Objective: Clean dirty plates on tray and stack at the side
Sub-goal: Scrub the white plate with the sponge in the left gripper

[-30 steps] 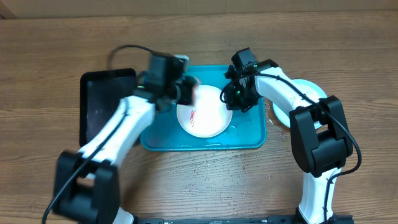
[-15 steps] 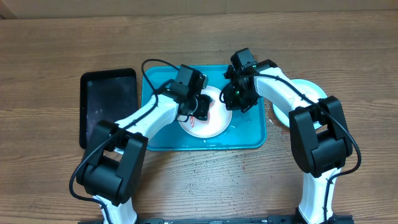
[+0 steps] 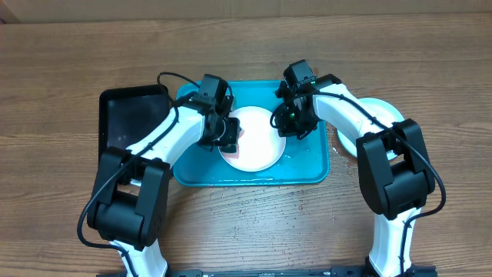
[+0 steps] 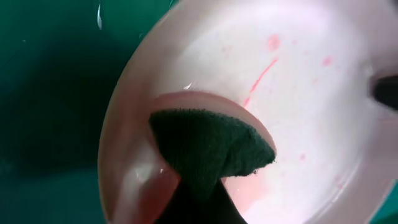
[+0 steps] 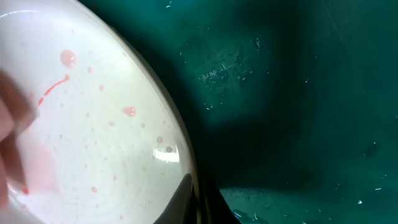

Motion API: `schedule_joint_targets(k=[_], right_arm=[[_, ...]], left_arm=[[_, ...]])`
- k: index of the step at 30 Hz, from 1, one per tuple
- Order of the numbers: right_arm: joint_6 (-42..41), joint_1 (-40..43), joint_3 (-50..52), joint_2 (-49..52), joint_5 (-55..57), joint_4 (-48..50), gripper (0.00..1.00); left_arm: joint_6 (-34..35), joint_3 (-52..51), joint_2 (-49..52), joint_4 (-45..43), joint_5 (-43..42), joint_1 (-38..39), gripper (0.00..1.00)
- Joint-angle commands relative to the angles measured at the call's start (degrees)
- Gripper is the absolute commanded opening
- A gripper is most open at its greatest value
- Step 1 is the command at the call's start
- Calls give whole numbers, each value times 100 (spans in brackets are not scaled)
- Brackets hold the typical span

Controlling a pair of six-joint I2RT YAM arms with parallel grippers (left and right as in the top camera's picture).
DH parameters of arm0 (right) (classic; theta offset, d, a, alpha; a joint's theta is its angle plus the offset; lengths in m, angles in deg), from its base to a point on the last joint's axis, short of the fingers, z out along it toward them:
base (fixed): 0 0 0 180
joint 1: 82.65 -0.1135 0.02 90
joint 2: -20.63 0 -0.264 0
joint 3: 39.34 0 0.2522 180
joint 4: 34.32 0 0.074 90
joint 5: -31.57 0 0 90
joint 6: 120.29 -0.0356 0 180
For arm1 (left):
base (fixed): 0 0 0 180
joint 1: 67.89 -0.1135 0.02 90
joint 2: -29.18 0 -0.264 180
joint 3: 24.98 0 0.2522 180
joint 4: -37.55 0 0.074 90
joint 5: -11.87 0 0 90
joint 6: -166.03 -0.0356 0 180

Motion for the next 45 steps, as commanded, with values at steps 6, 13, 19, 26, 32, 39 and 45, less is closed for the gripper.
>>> schedule_joint_targets(k=[6,13,19,26,32,39,45], right_arm=[[83,-59,37,66,229,-9,4],[83,-59,37,66,229,-9,4],[83,-59,37,66,229,-11,4],[83,-59,37,66,227,-11,4],[83,-57,37,66,227,-11,4],[83,-57,37,66,232,-9,4],[83,-57,37,66,229,-11,4]], left_arm=[[520,557,74,-507,-337,404,4],[514,557,656,-575,-79,584,4],[520,640,800,-433,-234,315,4],[518,1314,800,977,-245,-61,4],[361,1779,800,1451,-737,249,4],[1010,1617,831,1204,247,859,5],[1176,1596,1036,1130,638,935,4]])
